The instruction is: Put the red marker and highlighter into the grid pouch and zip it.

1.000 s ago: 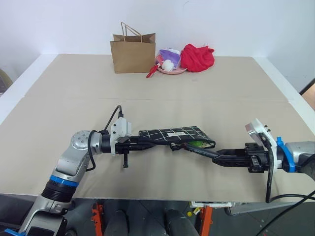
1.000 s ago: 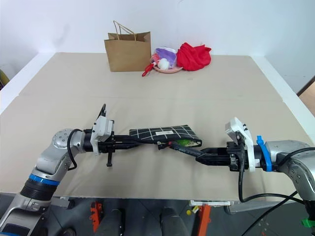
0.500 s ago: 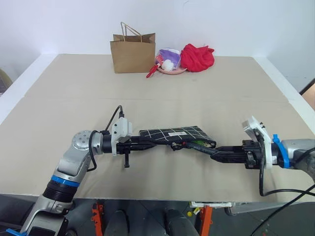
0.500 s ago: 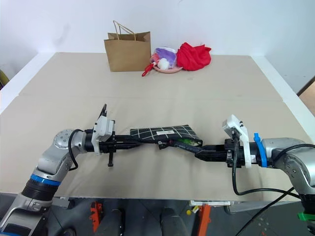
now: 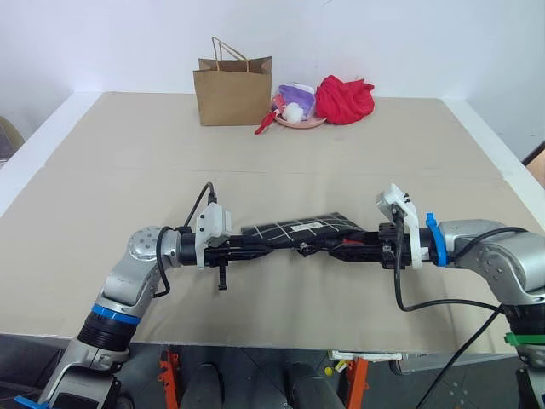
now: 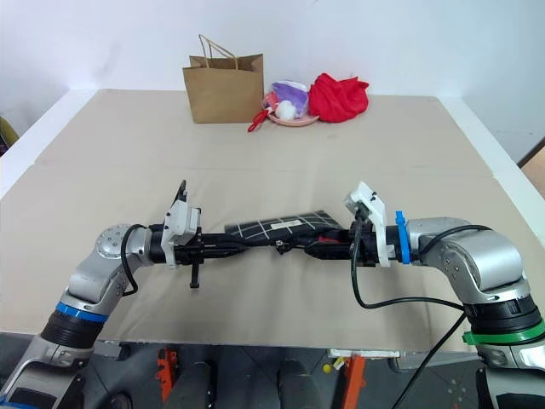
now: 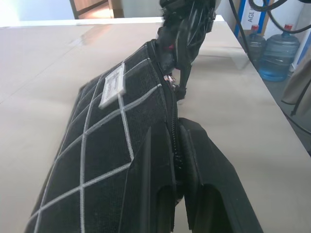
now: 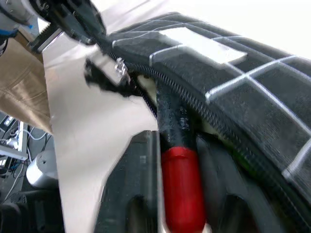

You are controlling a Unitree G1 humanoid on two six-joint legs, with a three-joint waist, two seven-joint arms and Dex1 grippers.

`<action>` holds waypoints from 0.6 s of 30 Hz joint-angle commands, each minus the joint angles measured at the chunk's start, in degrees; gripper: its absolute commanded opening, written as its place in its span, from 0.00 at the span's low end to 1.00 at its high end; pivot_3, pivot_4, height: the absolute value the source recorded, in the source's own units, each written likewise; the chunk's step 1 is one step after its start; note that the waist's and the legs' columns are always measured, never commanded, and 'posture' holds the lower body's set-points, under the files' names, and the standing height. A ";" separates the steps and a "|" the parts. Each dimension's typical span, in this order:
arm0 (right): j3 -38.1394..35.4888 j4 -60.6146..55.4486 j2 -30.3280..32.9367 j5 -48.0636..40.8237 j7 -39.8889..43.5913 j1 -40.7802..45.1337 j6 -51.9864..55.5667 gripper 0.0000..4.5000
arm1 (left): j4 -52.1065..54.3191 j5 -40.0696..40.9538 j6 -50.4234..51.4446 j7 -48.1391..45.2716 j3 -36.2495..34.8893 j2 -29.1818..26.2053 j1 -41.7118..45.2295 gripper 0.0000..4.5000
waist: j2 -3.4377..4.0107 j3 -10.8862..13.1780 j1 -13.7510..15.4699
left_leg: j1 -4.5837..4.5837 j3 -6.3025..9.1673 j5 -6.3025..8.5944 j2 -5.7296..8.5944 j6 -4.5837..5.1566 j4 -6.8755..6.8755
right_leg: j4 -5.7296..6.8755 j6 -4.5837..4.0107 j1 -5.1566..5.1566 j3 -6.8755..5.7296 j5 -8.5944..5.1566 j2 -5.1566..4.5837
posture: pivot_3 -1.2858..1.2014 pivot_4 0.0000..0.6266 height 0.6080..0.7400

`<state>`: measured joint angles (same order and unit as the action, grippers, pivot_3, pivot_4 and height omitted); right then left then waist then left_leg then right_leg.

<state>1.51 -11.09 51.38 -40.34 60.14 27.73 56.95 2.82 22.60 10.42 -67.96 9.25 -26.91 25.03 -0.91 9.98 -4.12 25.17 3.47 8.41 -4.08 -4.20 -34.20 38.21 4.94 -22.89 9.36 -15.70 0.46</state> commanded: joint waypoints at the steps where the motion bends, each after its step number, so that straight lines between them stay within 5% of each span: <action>1: -1.96 -2.86 2.67 -0.88 4.15 -1.49 -2.24 0.74 | 2.09 0.41 -0.43 0.04 -0.17 -0.08 0.21 0.00 | 0.00 0.00 0.02 | 0.00 0.00 0.00 0.00 0.00 0.00 | 0.00 0.00 0.00 0.00 -0.01 0.00 | 0.52 0.24 1.00; 3: -3.35 -3.42 3.67 -0.93 5.51 -3.00 -3.61 0.97 | 2.23 0.47 -0.35 0.01 -0.32 -0.23 0.08 0.00 | 0.00 0.00 0.00 | 0.00 0.00 0.01 0.00 0.01 0.03 | 0.00 0.00 0.00 0.00 -0.02 0.00 | 0.52 0.24 1.00; 4: -5.17 -4.43 5.55 -1.73 8.31 -5.40 -4.67 0.99 | 2.21 0.47 -0.32 0.01 -0.56 -0.48 -0.06 0.00 | 0.00 0.00 -0.01 | -0.01 0.00 0.01 0.00 0.01 0.03 | 0.00 0.00 0.00 -0.01 -0.02 0.00 | 0.52 0.24 1.00; 10: -13.99 -12.50 8.68 -7.34 14.20 -14.62 -7.93 0.99 | 1.75 0.79 -0.38 -0.35 -1.29 -1.57 -0.28 0.00 | 0.01 0.00 -0.07 | -0.04 0.01 0.01 0.00 0.02 0.04 | 0.00 -0.02 0.01 -0.01 -0.03 0.01 | 0.52 0.24 1.00; 18: -9.17 -14.72 -2.08 0.97 7.68 -13.47 -23.03 0.99 | 1.60 2.29 1.23 -0.48 -1.52 -1.09 1.34 0.00 | -0.01 -0.01 -0.39 | -0.07 0.00 -0.05 0.00 -0.03 -0.17 | 0.03 -0.22 0.04 0.00 0.03 0.00 | 0.52 0.24 1.00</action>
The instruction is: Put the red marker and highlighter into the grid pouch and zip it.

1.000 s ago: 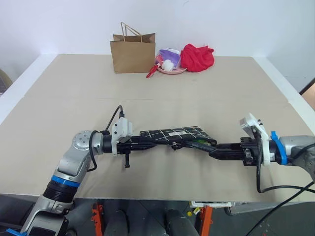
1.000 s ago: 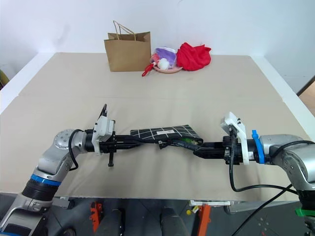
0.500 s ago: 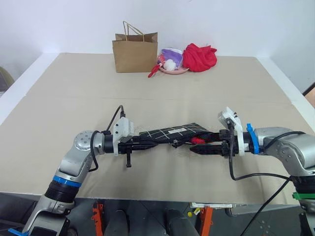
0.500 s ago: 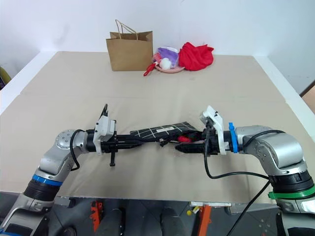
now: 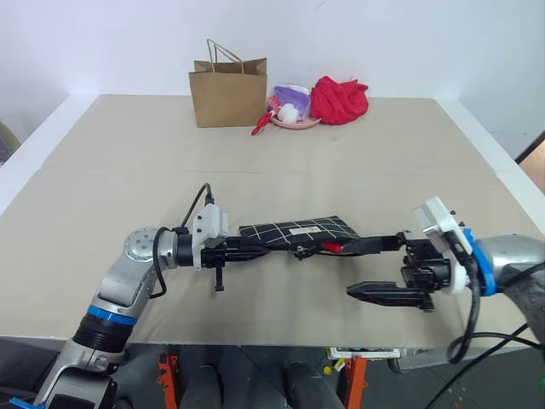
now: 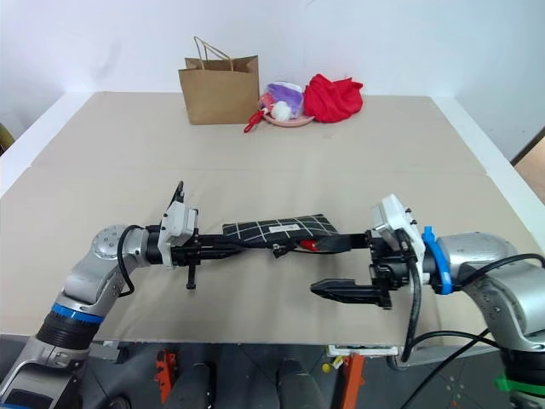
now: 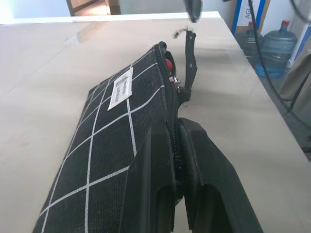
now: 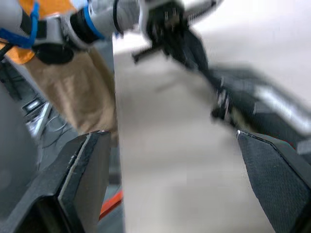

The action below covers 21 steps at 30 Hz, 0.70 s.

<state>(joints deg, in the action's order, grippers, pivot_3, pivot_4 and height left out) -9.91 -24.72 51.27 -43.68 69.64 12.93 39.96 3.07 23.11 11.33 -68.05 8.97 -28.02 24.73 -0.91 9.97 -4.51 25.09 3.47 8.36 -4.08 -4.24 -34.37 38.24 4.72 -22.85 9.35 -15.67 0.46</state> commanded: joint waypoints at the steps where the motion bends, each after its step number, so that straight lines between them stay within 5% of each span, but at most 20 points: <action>1: 3.32 -0.63 -2.85 5.54 -2.41 1.61 -7.27 0.99 | 1.56 1.91 0.57 -0.47 -1.16 0.08 1.74 0.00 | -0.01 0.00 -0.01 | 0.00 0.00 0.00 0.00 0.00 -0.01 | -0.01 0.00 0.01 0.00 0.00 0.00 | 0.52 0.24 1.00; 12: 10.08 5.84 -10.94 14.30 -4.04 6.11 -20.84 0.99 | 2.98 1.99 1.47 0.36 -0.80 0.34 1.51 0.00 | 0.00 0.00 0.05 | 0.00 0.04 0.00 0.00 0.01 0.18 | 0.01 0.18 -0.02 -0.02 0.04 0.03 | 0.52 0.24 1.00; 15: 10.89 7.29 -12.38 15.55 -3.05 6.32 -24.48 0.79 | 3.10 1.95 1.52 0.39 -0.97 0.14 1.35 0.00 | 0.00 0.00 0.05 | 0.02 0.03 0.01 0.00 0.00 0.18 | 0.01 0.20 -0.02 -0.02 0.02 0.02 | 0.52 0.24 1.00; 21: 12.21 9.26 -12.30 17.34 -0.46 4.76 -29.44 0.13 | 3.15 1.80 1.52 0.72 -1.03 0.15 1.27 0.00 | 0.00 0.00 0.06 | 0.01 0.03 0.00 0.00 0.00 0.17 | 0.01 0.19 -0.01 -0.02 0.03 0.02 | 0.52 0.24 1.00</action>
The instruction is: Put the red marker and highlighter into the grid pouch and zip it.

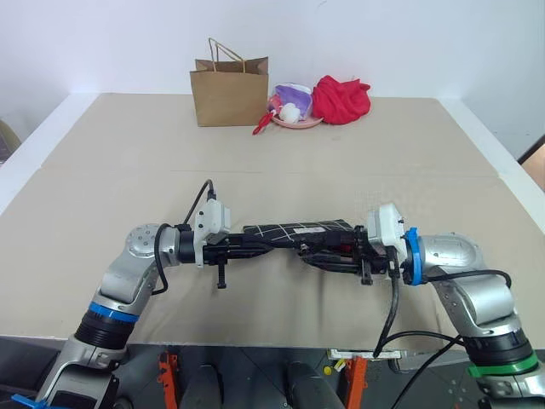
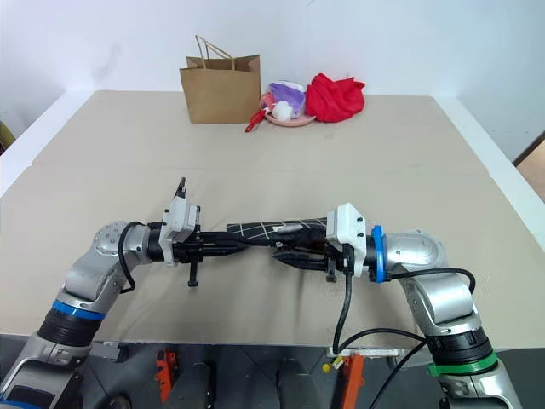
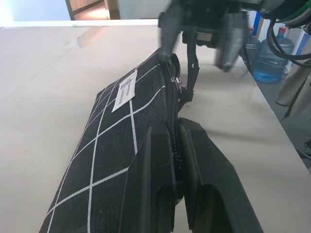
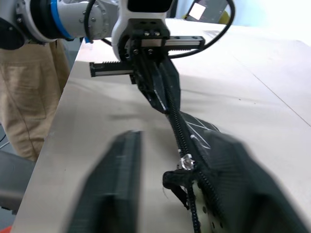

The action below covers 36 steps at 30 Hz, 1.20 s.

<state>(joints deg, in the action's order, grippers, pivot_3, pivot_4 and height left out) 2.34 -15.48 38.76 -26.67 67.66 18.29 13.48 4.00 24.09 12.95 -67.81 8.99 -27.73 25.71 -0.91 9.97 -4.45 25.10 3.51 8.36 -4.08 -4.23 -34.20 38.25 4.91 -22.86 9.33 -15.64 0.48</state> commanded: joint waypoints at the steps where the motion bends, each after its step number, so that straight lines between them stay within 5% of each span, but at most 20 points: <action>1: -0.09 0.33 0.09 0.59 1.75 -0.97 -3.97 0.04 | 2.12 0.77 -0.19 0.51 -1.02 -0.07 0.29 0.00 | 0.00 0.00 0.00 | 0.00 0.00 0.00 0.00 0.00 0.00 | 0.00 0.00 0.00 0.00 0.00 0.00 | 0.52 0.24 1.00; 13: -4.00 -0.44 0.19 -4.04 -0.52 -0.56 -1.08 0.02 | 1.48 0.53 -0.62 0.64 -0.91 0.19 0.55 0.00 | 0.00 0.00 -0.02 | -0.01 0.00 0.00 0.00 0.00 -0.01 | 0.01 -0.01 0.01 0.00 0.01 0.00 | 0.52 0.24 1.00; 28: -16.91 10.69 15.67 -2.28 7.77 -7.22 -5.12 0.02 | -1.58 -1.70 -5.01 -0.26 -2.12 -1.84 0.08 0.00 | 0.00 0.00 0.15 | -0.03 0.00 0.00 0.00 0.00 -0.01 | 0.00 -0.01 0.03 0.00 -0.01 -0.01 | 0.52 0.24 1.00; 36: -19.32 15.18 18.51 -2.25 7.91 -9.47 -4.41 0.02 | -3.49 -1.60 -5.43 -1.76 -1.88 -4.25 0.44 0.00 | 0.01 -0.01 0.00 | -0.05 -0.01 0.00 0.00 0.00 -0.05 | 0.01 -0.02 0.04 0.01 0.01 -0.01 | 0.52 0.24 1.00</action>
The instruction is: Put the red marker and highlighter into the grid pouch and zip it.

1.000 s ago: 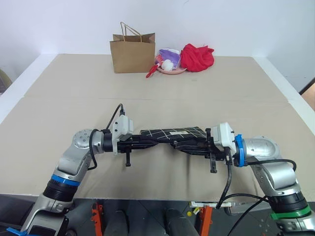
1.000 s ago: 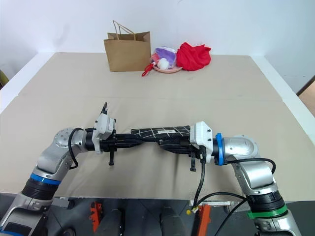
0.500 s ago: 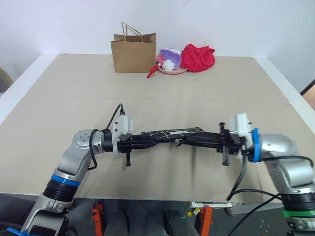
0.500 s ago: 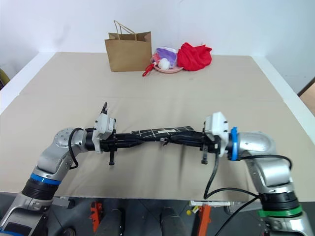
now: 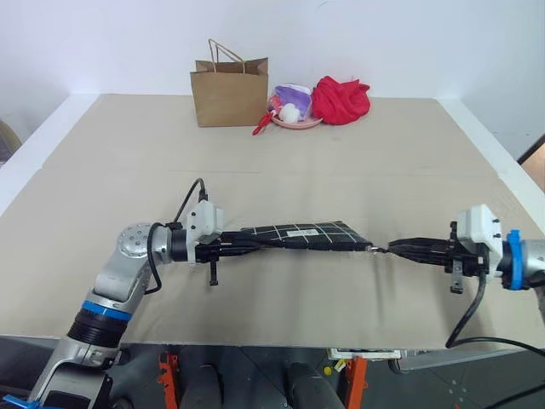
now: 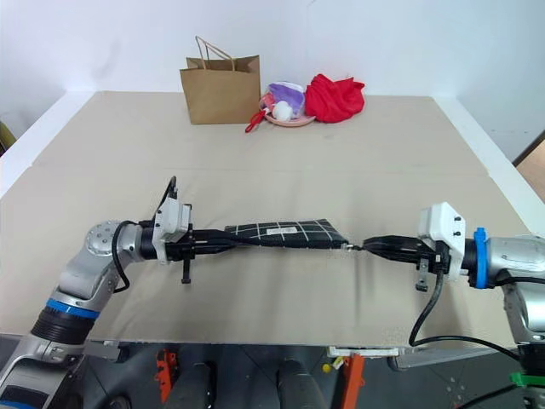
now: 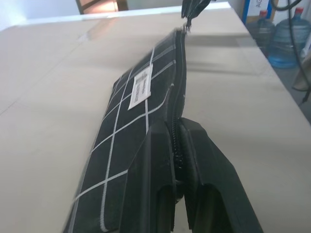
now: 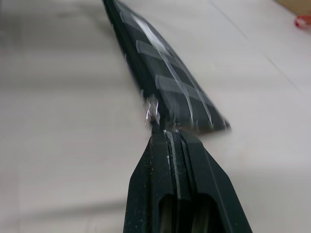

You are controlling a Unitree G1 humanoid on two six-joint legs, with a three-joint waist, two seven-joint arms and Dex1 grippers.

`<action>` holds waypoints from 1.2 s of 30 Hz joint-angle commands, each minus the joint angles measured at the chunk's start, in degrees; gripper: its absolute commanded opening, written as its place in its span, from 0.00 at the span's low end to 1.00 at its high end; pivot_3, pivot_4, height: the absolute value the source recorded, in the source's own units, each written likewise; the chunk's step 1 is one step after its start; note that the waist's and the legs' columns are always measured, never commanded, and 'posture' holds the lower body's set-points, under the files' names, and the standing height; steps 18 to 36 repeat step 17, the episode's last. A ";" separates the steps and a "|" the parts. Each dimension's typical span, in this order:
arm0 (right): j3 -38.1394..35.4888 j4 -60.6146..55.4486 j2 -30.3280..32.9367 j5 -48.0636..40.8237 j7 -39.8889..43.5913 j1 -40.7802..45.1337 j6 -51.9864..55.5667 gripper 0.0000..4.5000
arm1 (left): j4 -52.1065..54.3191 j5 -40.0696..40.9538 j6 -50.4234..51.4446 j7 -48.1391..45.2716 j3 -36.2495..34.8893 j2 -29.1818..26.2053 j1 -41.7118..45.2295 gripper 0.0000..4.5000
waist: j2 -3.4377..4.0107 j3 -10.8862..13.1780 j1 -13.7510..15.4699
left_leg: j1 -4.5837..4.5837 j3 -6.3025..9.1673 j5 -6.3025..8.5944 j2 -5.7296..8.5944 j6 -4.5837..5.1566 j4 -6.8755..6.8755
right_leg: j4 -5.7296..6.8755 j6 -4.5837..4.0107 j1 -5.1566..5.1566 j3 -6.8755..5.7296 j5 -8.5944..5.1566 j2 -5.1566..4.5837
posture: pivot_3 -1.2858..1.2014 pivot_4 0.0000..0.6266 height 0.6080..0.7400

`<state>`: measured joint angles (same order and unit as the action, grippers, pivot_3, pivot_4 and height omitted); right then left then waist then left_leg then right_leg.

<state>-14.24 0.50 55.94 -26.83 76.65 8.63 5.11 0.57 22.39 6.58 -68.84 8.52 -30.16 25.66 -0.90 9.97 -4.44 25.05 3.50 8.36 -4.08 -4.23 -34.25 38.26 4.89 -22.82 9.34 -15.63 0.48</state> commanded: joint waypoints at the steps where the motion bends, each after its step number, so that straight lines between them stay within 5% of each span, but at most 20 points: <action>1: -2.77 -2.03 1.57 -4.42 -2.30 0.48 9.06 0.08 | 0.12 0.86 2.75 -1.12 -1.31 -2.15 0.64 0.09 | 0.00 0.00 -0.02 | 0.00 0.00 0.00 0.00 0.00 0.00 | 0.00 0.00 0.00 0.00 0.00 0.00 | 0.52 0.24 1.00; 3: -2.17 -4.77 2.57 -7.25 -2.25 -0.09 15.49 0.21 | 0.72 2.06 5.68 -1.97 -1.20 -2.87 0.85 0.24 | 0.01 0.00 -0.02 | 0.00 0.00 0.00 0.00 0.00 0.00 | 0.01 0.00 0.01 0.00 0.01 0.00 | 0.52 0.24 1.00; 10: -1.91 -7.16 -1.65 -10.50 -9.31 2.83 23.10 0.93 | 1.30 2.87 11.92 2.00 -4.23 -3.91 2.63 0.94 | 0.00 0.01 -0.03 | 0.01 0.01 0.00 0.00 0.00 -0.03 | 0.02 -0.01 0.00 0.00 0.00 0.00 | 0.52 0.24 1.00; 11: -1.84 -6.56 -2.76 -10.33 -10.94 3.86 23.35 0.97 | 0.85 2.46 12.56 3.34 -4.97 -4.18 2.93 0.97 | 0.00 0.01 -0.03 | 0.01 0.01 0.00 0.00 0.00 -0.03 | 0.02 -0.02 -0.01 0.00 0.00 0.00 | 0.52 0.24 1.00; 17: -2.61 2.61 -11.76 -5.96 -25.95 11.05 22.71 0.97 | -6.17 -2.45 8.64 13.59 -11.05 -4.70 2.40 0.97 | 0.00 0.00 -0.32 | -0.01 0.00 -0.01 0.00 0.01 -0.05 | 0.01 0.01 0.00 0.00 0.06 0.00 | 0.52 0.24 1.00; 36: -2.61 2.61 -11.76 -5.96 -25.95 11.05 22.71 0.97 | -6.17 -2.45 8.64 13.59 -11.05 -4.70 2.40 0.97 | 0.00 0.00 -0.32 | -0.01 0.00 -0.01 0.00 0.01 -0.05 | 0.01 0.01 0.00 0.00 0.06 0.00 | 0.52 0.24 1.00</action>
